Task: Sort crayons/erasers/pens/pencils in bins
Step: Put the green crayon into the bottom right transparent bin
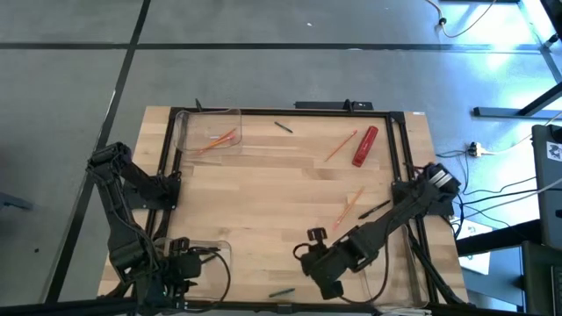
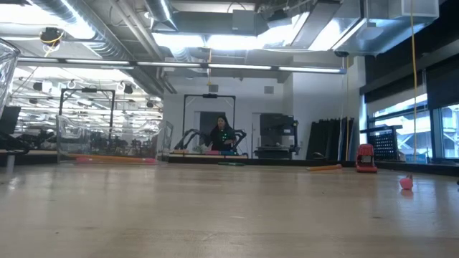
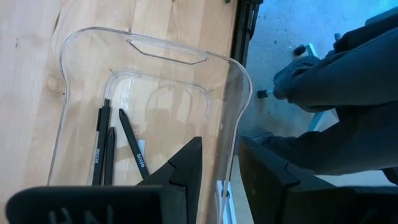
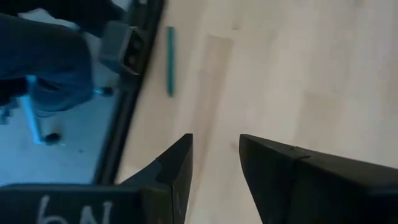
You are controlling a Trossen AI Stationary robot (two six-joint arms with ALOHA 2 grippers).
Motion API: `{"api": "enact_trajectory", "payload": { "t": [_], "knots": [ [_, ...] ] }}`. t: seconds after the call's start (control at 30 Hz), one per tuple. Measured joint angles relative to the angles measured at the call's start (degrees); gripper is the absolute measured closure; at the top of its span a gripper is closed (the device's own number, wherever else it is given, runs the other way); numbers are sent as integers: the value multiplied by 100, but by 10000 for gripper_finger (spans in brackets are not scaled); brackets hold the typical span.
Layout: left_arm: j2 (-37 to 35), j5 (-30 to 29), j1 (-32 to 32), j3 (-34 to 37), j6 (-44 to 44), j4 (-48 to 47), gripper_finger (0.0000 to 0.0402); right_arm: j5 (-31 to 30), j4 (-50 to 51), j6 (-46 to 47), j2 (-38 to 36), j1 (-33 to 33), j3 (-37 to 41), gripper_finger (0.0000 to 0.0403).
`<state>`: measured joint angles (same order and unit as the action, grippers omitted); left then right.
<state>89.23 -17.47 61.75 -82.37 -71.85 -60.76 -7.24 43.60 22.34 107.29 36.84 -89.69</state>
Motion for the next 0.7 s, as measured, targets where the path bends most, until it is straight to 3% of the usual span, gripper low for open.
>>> {"api": "enact_trajectory", "payload": {
  "t": [0.33,0.47,0.7],
  "knots": [
    [0,-7,-275,0,66,-6,305,126,-2573,-615,19,116,1316,269],
    [0,-11,-395,0,233,-1,305,-211,-2991,-655,19,90,1563,269],
    [0,-72,-561,0,816,245,305,-171,-3751,-1001,412,47,1683,269]
  ]
}}
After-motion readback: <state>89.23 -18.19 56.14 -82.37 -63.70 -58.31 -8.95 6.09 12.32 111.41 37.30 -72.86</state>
